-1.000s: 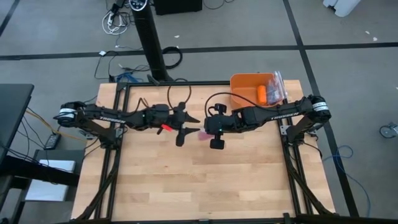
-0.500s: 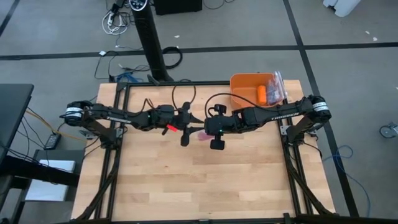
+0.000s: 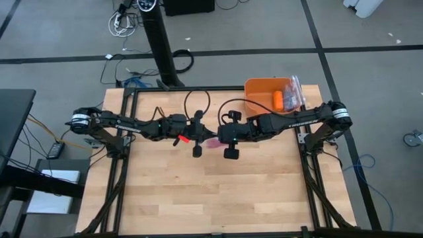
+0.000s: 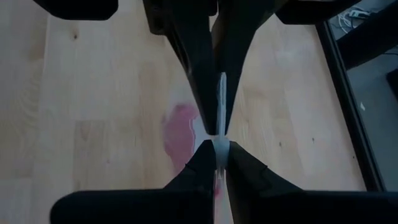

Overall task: Roll bandage
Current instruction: Close the transparent zip bag

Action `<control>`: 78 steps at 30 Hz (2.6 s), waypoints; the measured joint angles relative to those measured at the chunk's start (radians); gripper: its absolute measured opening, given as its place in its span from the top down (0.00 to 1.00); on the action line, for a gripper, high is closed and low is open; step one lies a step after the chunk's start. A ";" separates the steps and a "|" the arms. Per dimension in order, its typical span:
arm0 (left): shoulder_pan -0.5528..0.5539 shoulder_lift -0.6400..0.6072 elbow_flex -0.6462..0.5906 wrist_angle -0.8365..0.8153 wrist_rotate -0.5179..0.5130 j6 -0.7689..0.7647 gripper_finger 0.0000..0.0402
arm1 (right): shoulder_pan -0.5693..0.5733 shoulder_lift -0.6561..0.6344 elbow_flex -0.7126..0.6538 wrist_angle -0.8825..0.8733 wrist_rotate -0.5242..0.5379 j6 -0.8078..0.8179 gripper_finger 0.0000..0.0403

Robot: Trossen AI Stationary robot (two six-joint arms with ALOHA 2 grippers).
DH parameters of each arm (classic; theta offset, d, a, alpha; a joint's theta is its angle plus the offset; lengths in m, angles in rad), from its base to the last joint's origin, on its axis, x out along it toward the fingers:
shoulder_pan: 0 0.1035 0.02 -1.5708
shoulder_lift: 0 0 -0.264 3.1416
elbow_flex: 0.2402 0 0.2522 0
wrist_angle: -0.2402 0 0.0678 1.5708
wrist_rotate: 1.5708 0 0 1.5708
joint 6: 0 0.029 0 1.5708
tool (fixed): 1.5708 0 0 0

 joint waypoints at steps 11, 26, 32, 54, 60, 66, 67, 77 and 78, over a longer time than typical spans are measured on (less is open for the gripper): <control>-0.001 -0.001 0.000 0.008 0.000 -0.001 1.00 | 0.000 -0.004 0.001 -0.035 -0.014 0.033 0.96; -0.001 -0.020 -0.002 0.022 0.010 -0.010 1.00 | 0.001 -0.008 -0.004 -0.060 -0.070 0.090 0.88; 0.000 -0.025 0.000 0.028 0.025 -0.020 1.00 | 0.009 -0.016 -0.007 -0.078 -0.041 0.123 0.64; 0.000 -0.025 -0.001 0.039 0.034 -0.027 1.00 | 0.026 -0.063 -0.004 0.004 -0.007 0.107 0.71; 0.000 -0.025 -0.001 0.044 0.034 -0.028 1.00 | 0.026 -0.064 -0.004 0.000 -0.003 0.103 0.87; 0.000 -0.024 -0.001 0.047 0.034 -0.031 1.00 | 0.028 -0.064 -0.003 -0.010 0.009 0.086 0.94; 0.000 -0.024 -0.001 0.052 0.034 -0.031 1.00 | 0.028 -0.064 -0.003 -0.018 0.011 0.091 0.93; -0.001 -0.026 -0.001 0.057 0.034 -0.039 1.00 | 0.039 -0.065 -0.001 -0.102 0.011 0.138 0.97; -0.001 -0.026 -0.001 0.057 0.034 -0.043 1.00 | 0.039 -0.065 -0.001 -0.113 0.010 0.145 0.96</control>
